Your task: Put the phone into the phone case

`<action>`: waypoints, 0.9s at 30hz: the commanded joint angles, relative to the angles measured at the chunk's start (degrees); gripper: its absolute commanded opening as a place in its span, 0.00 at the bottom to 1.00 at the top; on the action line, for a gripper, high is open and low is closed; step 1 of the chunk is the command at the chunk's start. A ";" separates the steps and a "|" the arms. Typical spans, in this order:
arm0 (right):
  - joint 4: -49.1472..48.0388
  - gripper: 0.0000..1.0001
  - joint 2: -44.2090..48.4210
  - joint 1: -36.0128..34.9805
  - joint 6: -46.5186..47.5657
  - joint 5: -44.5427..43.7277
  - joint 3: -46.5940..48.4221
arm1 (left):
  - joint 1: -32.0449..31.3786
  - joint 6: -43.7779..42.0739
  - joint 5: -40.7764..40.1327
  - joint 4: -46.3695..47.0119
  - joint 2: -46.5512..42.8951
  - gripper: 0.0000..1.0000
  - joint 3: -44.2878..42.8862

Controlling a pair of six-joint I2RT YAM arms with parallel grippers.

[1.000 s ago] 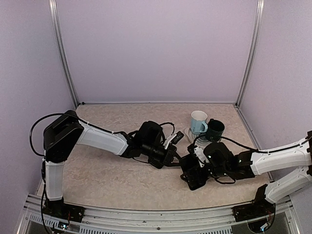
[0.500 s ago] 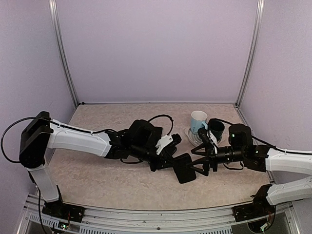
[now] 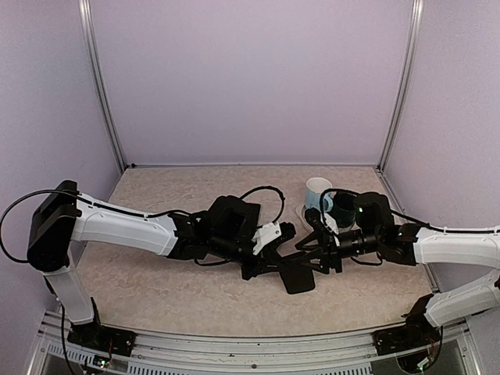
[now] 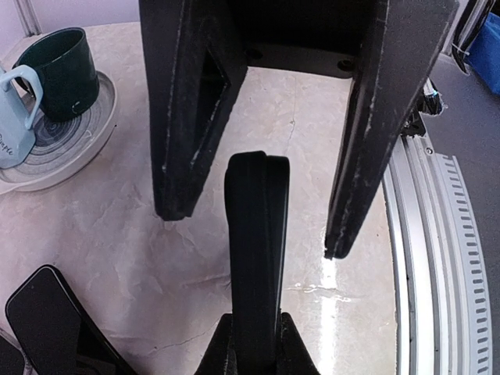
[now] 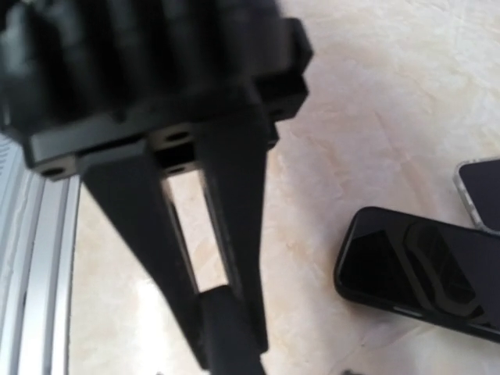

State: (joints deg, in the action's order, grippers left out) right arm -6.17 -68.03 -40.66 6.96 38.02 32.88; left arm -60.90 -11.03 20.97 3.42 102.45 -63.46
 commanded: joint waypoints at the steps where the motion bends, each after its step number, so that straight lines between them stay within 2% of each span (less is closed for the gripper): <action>1: -2.10 0.43 0.93 0.52 1.74 1.40 -2.31 | 0.46 -2.85 -5.69 -5.76 1.85 0.00 1.15; 3: -2.32 0.36 0.38 0.50 1.84 1.73 -2.49 | 0.52 -2.86 -5.61 -5.87 2.00 0.00 1.11; 7: -0.26 0.36 -1.62 0.58 2.95 0.04 -1.62 | 0.58 -3.10 -5.77 -6.02 2.14 0.00 0.73; 9: -1.00 0.33 -1.75 0.54 2.61 0.85 -1.67 | 0.58 -3.12 -5.87 -6.10 2.19 0.00 0.71; 11: -1.76 0.19 -1.80 0.58 2.28 1.59 -1.64 | 0.54 -2.92 -5.74 -6.30 2.22 0.00 0.71; 12: -1.36 0.07 -1.88 0.52 2.34 1.27 -1.38 | 0.57 -2.87 -5.58 -6.32 2.29 0.00 0.75; 13: -0.62 0.00 -2.05 0.55 2.42 0.74 -1.12 | 0.57 -2.86 -5.44 -6.23 2.23 0.00 0.79; 27: 0.55 0.00 0.43 0.51 -1.95 -2.22 0.15 | 1.39 1.14 -0.04 -3.86 -0.09 0.00 -0.08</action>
State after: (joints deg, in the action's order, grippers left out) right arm -6.50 -69.43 -40.60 10.66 38.76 31.11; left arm -60.40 -12.27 22.17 3.07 102.48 -63.68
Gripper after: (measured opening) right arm 0.083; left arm 0.105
